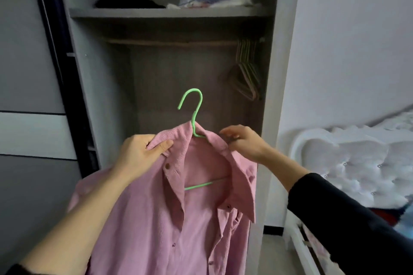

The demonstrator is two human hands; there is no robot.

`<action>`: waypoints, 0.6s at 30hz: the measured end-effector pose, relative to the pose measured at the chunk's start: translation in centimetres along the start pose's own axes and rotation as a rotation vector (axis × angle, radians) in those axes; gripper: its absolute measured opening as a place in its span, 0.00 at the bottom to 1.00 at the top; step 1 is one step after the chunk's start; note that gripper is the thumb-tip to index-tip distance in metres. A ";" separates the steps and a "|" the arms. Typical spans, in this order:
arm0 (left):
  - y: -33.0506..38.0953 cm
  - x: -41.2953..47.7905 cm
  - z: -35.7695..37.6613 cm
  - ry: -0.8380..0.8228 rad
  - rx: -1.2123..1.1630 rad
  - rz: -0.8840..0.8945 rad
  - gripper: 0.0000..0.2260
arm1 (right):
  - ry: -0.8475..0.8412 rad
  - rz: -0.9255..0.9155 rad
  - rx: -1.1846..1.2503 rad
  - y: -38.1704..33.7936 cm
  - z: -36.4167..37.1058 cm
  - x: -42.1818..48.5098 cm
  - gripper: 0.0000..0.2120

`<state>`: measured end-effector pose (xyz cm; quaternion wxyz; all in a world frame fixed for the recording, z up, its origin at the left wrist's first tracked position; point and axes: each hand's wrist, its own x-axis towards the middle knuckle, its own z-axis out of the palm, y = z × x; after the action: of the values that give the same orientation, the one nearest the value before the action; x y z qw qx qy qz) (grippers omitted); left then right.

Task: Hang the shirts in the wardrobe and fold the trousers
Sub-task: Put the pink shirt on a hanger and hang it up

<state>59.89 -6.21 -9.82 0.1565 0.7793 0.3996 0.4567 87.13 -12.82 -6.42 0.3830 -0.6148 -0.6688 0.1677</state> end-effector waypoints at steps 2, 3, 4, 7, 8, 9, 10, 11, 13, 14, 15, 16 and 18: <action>-1.9 2.2 0.4 0.002 -0.013 -0.001 0.26 | -0.130 -0.053 -0.129 -0.1 1.9 3.0 0.12; -2.5 3.3 0.6 0.005 -0.014 0.000 0.25 | -0.143 -0.088 -0.150 -0.1 2.6 4.6 0.07; -3.0 4.3 0.7 0.022 -0.007 0.001 0.25 | -0.135 -0.133 -0.149 -0.5 3.0 6.2 0.08; -4.6 7.9 0.5 0.081 0.034 0.008 0.28 | -0.122 -0.223 -0.047 -0.6 3.4 11.5 0.14; -5.3 9.3 0.2 0.093 0.070 0.007 0.30 | -0.126 -0.220 0.008 -0.8 3.4 13.1 0.13; -6.3 10.7 -0.2 0.088 0.109 0.020 0.30 | -0.127 -0.212 0.057 -0.9 3.2 14.7 0.11; -7.0 12.0 -0.6 0.074 0.134 0.018 0.34 | -0.129 -0.199 0.100 -1.1 3.0 16.4 0.08; -8.0 13.2 -1.0 0.068 0.150 0.013 0.34 | -0.132 -0.188 0.132 -1.3 3.0 17.8 0.06; -9.2 15.2 -1.5 0.088 0.101 -0.027 0.28 | -0.137 -0.187 0.141 -1.9 3.1 20.5 0.04; -9.7 16.1 -1.7 0.087 0.068 -0.052 0.25 | -0.146 -0.184 0.132 -2.2 3.3 21.8 0.05; -10.4 17.0 -1.6 0.084 0.047 -0.061 0.23 | -0.168 -0.171 0.119 -2.4 3.5 23.1 0.07; -11.1 17.8 -1.6 0.073 0.053 -0.072 0.22 | -0.209 -0.154 0.100 -2.6 3.7 24.2 0.07; -13.0 19.6 -1.3 0.038 0.063 -0.087 0.22 | -0.326 -0.143 0.001 -2.8 4.2 26.3 0.04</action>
<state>57.77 16.83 -5.57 0.1442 0.7569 0.4501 0.4513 83.48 12.63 0.87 0.2807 -0.5301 -0.7641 0.2375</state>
